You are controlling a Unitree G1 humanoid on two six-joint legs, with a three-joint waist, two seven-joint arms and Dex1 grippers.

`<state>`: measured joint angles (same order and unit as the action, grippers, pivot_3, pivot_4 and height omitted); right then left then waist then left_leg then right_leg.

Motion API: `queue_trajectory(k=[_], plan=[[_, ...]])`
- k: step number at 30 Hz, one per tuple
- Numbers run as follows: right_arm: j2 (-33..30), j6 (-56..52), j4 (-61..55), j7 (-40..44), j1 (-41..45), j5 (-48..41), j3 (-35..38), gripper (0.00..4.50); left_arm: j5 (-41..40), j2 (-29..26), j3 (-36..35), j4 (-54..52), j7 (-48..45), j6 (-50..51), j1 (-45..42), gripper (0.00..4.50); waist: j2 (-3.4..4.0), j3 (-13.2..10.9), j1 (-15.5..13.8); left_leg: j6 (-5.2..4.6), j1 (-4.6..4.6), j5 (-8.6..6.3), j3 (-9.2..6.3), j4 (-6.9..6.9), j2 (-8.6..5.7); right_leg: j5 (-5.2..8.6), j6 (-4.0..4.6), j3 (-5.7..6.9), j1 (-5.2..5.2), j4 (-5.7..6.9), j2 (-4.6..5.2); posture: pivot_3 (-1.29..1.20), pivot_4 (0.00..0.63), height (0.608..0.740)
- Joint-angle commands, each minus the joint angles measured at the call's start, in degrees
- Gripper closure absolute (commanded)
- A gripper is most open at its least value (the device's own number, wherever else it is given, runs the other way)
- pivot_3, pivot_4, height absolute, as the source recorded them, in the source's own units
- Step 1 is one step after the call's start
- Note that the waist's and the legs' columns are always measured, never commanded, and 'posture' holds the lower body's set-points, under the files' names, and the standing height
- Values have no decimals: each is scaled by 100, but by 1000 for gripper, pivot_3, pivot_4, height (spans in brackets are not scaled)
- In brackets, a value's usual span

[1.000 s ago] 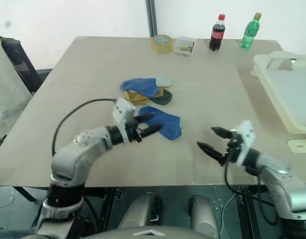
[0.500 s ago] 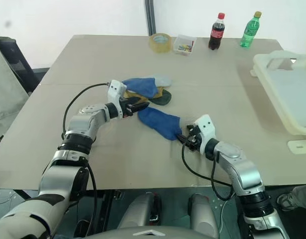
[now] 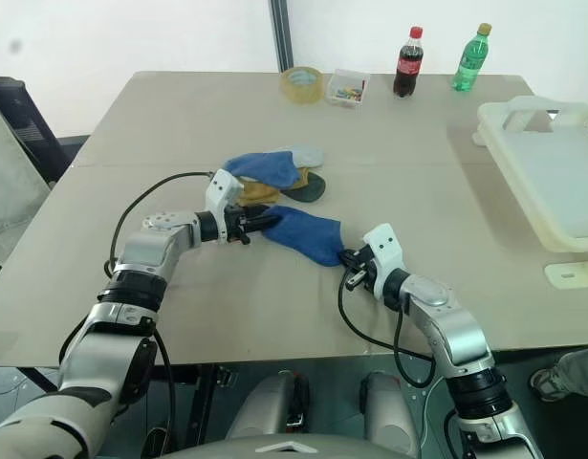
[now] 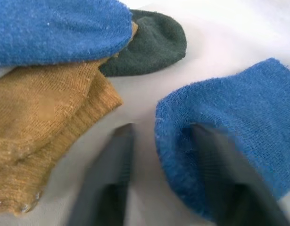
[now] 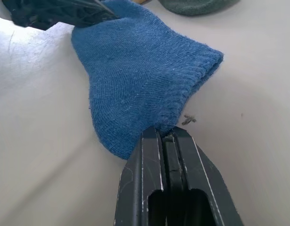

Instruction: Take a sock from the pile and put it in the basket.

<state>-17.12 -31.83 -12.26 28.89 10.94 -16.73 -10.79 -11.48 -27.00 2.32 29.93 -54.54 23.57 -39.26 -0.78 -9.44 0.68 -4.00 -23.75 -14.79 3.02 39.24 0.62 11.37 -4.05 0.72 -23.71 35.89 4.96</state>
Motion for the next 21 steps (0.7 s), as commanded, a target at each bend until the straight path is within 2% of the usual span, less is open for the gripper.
queue_trajectory(k=[1, 7, 10, 14, 18, 21], plan=[[-26, 58, 52, 44, 35, 71, 10, 4500, -101, -34, -28, -500, 14, 231, 290, 4461, 0, 0, 2, 0, 0, 0, 0, 0, 0, 0, 0, 0, 0, 0, 0, 0, 150, 740], [-162, 70, -77, 96, -5, 105, 133, 4500, -669, -206, -258, -2461, 206, 1348, 1301, 4461, 1, -1, 11, 1, -3, 0, -2, -1, 5, 0, 1, -1, -3, 0, 4, 0, 150, 740], [-453, -101, -363, 148, -159, -21, 434, 4500, -737, -30, -402, -3799, 976, 1917, 2088, 4461, 4, -1, -6, 3, -7, 1, -10, -1, 4, 3, 6, 7, -3, 0, 8, 0, 150, 740], [-1028, -431, -720, 391, -429, -209, 757, 4500, -746, 537, -365, -4814, 1897, 2218, 2604, 4461, 5, 0, -127, 3, -9, 0, -15, -2, -5, 11, 22, 12, 1, -4, 32, 0, 150, 740], [-1849, -792, -1004, 759, -625, -369, 1119, 4500, -722, 1731, -223, -5535, 3105, 2389, 2920, 4461, 3, 0, -182, 2, -8, 0, -13, 0, -8, 13, 25, 15, 2, -4, 40, 0, 150, 740], [-2291, -1121, -1028, 952, -565, -514, 1295, 4500, -741, 2111, 103, -5758, 3477, 2845, 3083, 4461, 3, 0, -154, 1, -10, 0, -10, 3, -9, 13, 25, 13, 2, -5, 39, 0, 150, 740]])
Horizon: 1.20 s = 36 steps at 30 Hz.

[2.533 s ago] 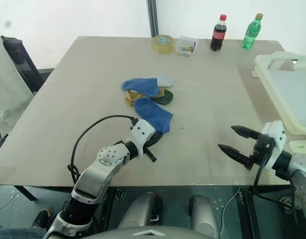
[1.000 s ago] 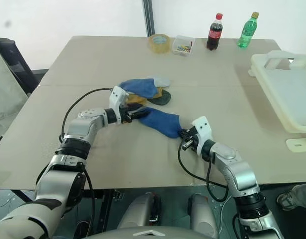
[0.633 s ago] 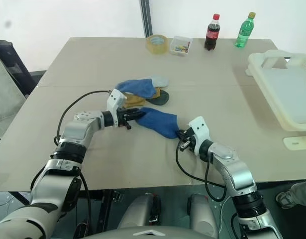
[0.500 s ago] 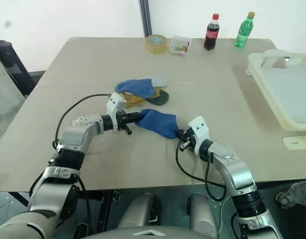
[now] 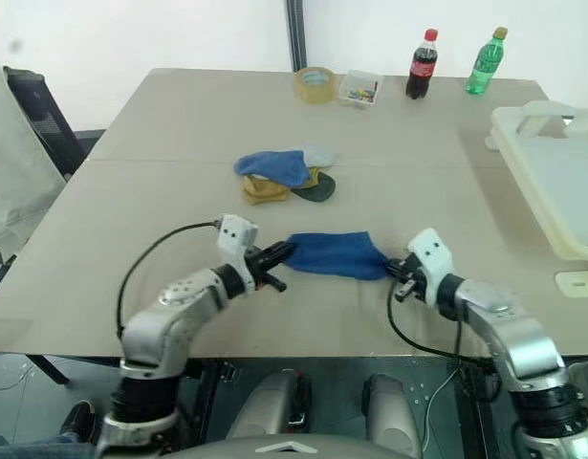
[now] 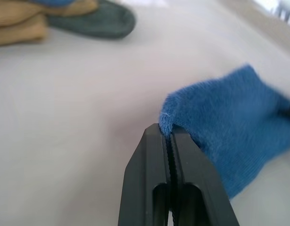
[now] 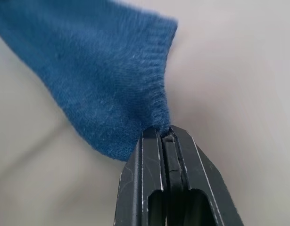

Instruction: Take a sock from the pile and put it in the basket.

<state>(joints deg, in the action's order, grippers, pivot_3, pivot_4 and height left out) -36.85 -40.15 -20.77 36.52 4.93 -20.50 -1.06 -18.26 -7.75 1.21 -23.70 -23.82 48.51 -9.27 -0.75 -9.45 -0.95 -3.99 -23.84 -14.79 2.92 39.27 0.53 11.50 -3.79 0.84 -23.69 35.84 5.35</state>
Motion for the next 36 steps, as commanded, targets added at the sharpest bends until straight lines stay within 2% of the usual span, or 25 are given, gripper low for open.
queue_trajectory(k=[1, 3, 6, 9, 11, 13, 14, 15, 16, 17, 19, 21, 22, 24, 27, 32, 36], plan=[[-430, -380, -182, 239, 58, -186, 372, 4500, -33, 290, 280, -407, 550, 461, 79, 4461, 0, 0, 16, -1, 0, 0, -1, -1, 0, 1, 0, 0, -1, 0, -4, 0, 150, 740], [-571, -481, -156, 297, 105, -232, 436, 4500, 44, 518, 438, -440, 854, 635, 78, 4461, 0, 0, 20, -1, 1, 0, -2, -1, 6, 1, 1, -1, -2, 0, -19, 0, 150, 740], [-626, -513, -92, 312, 172, -248, 446, 4500, 75, 494, 724, -507, 985, 859, 62, 4461, -1, -1, 17, -1, 1, 0, -6, -1, 8, 2, 1, 0, -2, 1, -32, 0, 150, 740], [-580, -649, -81, 295, 262, -315, 423, 4500, 23, 544, 724, -642, 1206, 1085, 167, 4461, -1, -1, 18, -1, 0, 0, -5, -1, 7, 3, 0, -3, -2, -1, -33, 0, 150, 740], [-524, -745, -56, 229, 348, -348, 428, 4500, -116, 620, 666, -722, 1236, 1120, 242, 3876, -2, -1, 18, -1, -1, 0, -4, -1, 6, 3, 0, -5, -2, -3, -31, 0, 150, 740], [-501, -827, -36, 231, 426, -408, 460, 3894, -176, 629, 637, -760, 1235, 1117, 252, 3313, -2, -1, 15, -1, -2, 0, -4, -1, 6, 2, 0, -5, -2, -4, -30, 0, 150, 740], [-516, -871, -57, 278, 439, -468, 480, 3545, -169, 602, 643, -778, 1262, 1148, 248, 2743, -2, -1, 15, -1, -2, 0, -5, -1, 6, 2, 0, -4, -1, -4, -30, 0, 150, 740], [-528, -869, -81, 294, 427, -489, 510, 3426, -139, 584, 633, -787, 1316, 1158, 253, 2657, -1, -1, 16, -1, -2, 0, -5, -1, 6, 2, 0, -3, -2, -4, -30, 0, 150, 740], [-545, -891, -103, 291, 409, -512, 532, 2864, -142, 564, 609, -789, 1338, 1165, 265, 2111, -1, -1, 15, -1, -1, 0, -7, -1, 6, 3, 0, -2, -2, -3, -32, 0, 150, 740], [-594, -936, -136, 343, 367, -575, 562, 2684, -215, 499, 576, -814, 1258, 1151, 293, 1933, -2, -1, 15, -1, -2, 0, -7, -1, 6, 3, 0, -2, -2, -4, -32, 0, 150, 740], [-694, -956, -212, 447, 276, -660, 608, 2684, -406, 346, 496, -909, 1046, 1129, 367, 1933, -1, -1, 20, -1, -1, 0, -5, -1, 6, 3, 0, -4, -2, -4, -31, 0, 150, 740], [-760, -963, -329, 587, 166, -836, 770, 2684, -280, -308, 616, -1118, 602, 685, 410, 1933, -1, -1, 29, -1, -1, 0, -5, -2, 7, 3, 1, -4, -3, -3, -31, 0, 150, 740], [-821, -922, -398, 696, 83, -921, 870, 2684, -128, -828, 748, -1217, 262, 373, 393, 1933, 0, -2, 31, -1, -1, 0, -5, -3, 9, 3, 1, -4, -5, -3, -34, 0, 150, 740], [-925, -838, -518, 884, -66, -1079, 1050, 2684, -111, -1504, 673, -1235, -226, -12, 352, 1933, 7, -2, 25, 1, -3, 0, -6, -8, 13, 4, 4, -2, -15, 1, -39, 0, 150, 740], [-1069, -579, -653, 1268, -290, -1296, 1344, 2684, -226, -2038, 245, -884, -667, -492, 147, 1933, 8, -6, 6, 1, -4, 0, -1, -7, 13, 5, 4, -4, -13, -3, -30, 0, 150, 740], [-891, 122, -862, 1742, -394, -1710, 1757, 2684, 119, -2229, 67, 630, -934, -1476, -836, 1933, 6, -7, -24, 0, -8, -1, -2, -4, 5, 4, 1, -1, -10, -13, -21, 0, 150, 740], [-502, 501, -1032, 1654, -225, -1971, 1783, 2684, 681, -1959, 359, 2356, -933, -2524, -1890, 1933, 2, -10, -12, 0, -10, 0, -4, -4, 5, 4, 1, 1, -7, -13, -32, 0, 150, 740]])
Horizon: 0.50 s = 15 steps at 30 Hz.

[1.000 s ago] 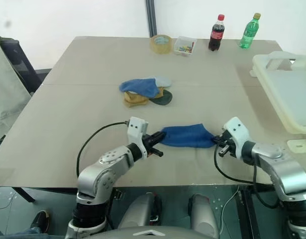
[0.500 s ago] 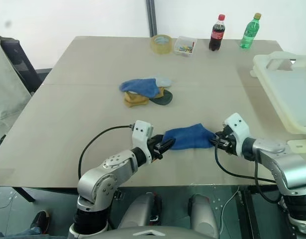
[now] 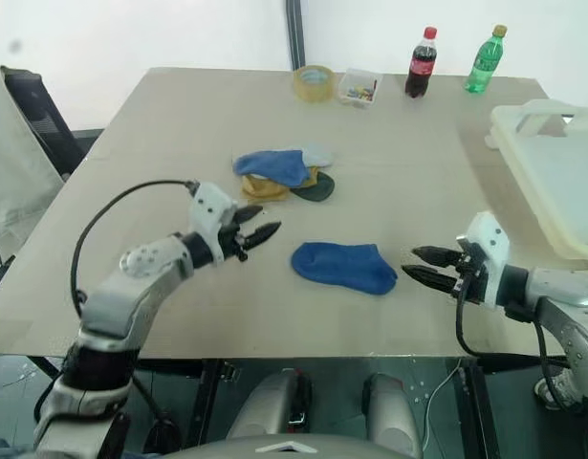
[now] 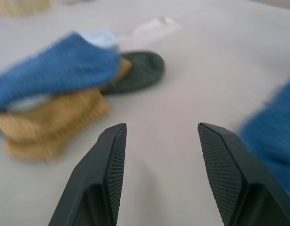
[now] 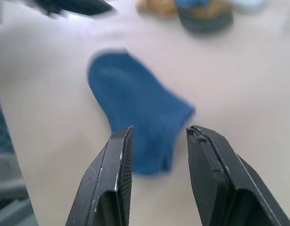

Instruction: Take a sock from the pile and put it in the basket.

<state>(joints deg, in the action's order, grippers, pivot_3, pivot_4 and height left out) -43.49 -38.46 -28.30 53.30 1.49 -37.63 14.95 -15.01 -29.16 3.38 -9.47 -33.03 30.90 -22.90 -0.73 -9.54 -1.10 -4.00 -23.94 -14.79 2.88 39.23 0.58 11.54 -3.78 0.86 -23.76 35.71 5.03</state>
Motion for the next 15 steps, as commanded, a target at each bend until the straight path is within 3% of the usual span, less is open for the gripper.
queue_trajectory(k=[1, 15], plan=[[205, 353, -325, -52, 132, -288, 151, 2684, 408, 276, 158, 1272, -3, -873, -742, 1933, 0, 0, -5, 0, -1, 0, -1, -1, 0, 0, 0, 0, 0, 0, -1, 0, 150, 740], [417, 891, -285, -494, 21, 271, -237, 2684, 1330, 956, 527, 3877, 24, -2598, -2228, 1933, -16, -10, 10, -2, -3, 0, 1, 0, -2, -13, -23, 0, 1, -2, -2, 0, 150, 740]])
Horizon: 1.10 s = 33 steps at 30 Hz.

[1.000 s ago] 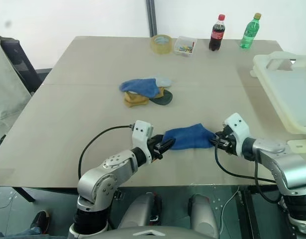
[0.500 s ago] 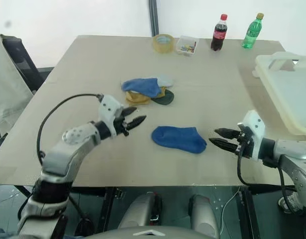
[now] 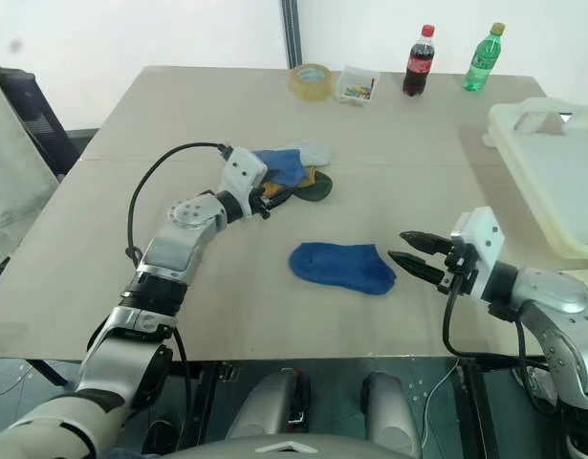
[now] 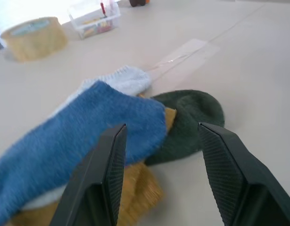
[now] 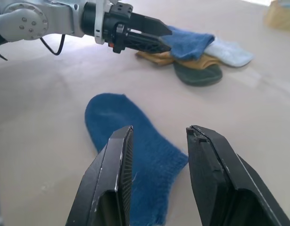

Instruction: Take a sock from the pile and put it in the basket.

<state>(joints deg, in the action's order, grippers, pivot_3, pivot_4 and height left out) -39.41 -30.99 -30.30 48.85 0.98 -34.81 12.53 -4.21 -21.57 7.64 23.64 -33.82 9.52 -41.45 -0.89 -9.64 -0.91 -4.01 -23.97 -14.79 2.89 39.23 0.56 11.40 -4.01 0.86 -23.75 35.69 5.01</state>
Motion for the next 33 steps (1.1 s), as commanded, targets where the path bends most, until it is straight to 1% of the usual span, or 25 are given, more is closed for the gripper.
queue_trajectory(k=[1, 10, 16, 22, 23, 25, 27, 28, 33], plan=[[2, 142, -77, -53, 91, -19, 0, 2684, 332, 247, 132, 749, 139, -541, -458, 1933, -2, -1, -16, 0, 0, 0, 0, 2, -1, 0, 0, 0, 1, 0, 2, 0, 150, 740], [-12, 84, -101, -60, 207, -262, 57, 2684, 810, 548, 192, 1968, 515, -950, -950, 1933, -13, -8, 6, -1, -2, 0, -2, 0, -1, -2, -4, 3, -1, 4, 0, 0, 150, 740], [170, 170, 2, -232, 266, -366, 165, 2684, 994, 705, 185, 2198, 748, -1063, -991, 1933, -15, -9, 0, -1, -2, 0, -4, 1, 0, -3, -4, 4, 0, 5, 1, 0, 150, 740], [185, 262, 61, -221, 246, -333, 138, 2684, 1040, 773, 129, 2347, 876, -1125, -1074, 1933, -15, -9, 3, -1, -2, 0, -3, 2, -1, -3, -5, 4, 0, 7, 2, 0, 150, 740], [182, 277, 64, -223, 239, -331, 134, 2670, 1031, 778, 114, 2348, 899, -1122, -1089, 2174, -15, -9, 4, -1, -2, 0, -3, 2, -1, -3, -5, 4, 0, 7, 2, 0, 150, 740], [178, 298, 67, -227, 233, -325, 126, 2666, 1014, 778, 90, 2341, 930, -1113, -1113, 2837, -15, -9, 4, -1, -2, 0, -3, 2, 0, -3, -5, 4, 0, 8, 2, 0, 150, 740], [185, 327, 82, -239, 245, -289, 86, 2666, 993, 769, 59, 2312, 972, -1113, -1139, 3823, -15, -9, 4, -1, -2, 0, -3, 2, 0, -3, -5, 4, 0, 8, 2, 0, 150, 740], [188, 340, 94, -242, 255, -271, 61, 2666, 978, 765, 45, 2275, 971, -1095, -1149, 4444, -15, -9, 4, -1, -2, 0, -3, 2, 0, -3, -5, 4, 0, 8, 2, 0, 150, 740], [202, 405, 119, -250, 257, -198, -26, 2666, 822, 779, -73, 1710, 902, -769, -1099, 4444, -16, -10, 3, -1, -2, 0, -3, 2, -1, -3, -5, 4, 0, 8, 2, 0, 150, 740]])
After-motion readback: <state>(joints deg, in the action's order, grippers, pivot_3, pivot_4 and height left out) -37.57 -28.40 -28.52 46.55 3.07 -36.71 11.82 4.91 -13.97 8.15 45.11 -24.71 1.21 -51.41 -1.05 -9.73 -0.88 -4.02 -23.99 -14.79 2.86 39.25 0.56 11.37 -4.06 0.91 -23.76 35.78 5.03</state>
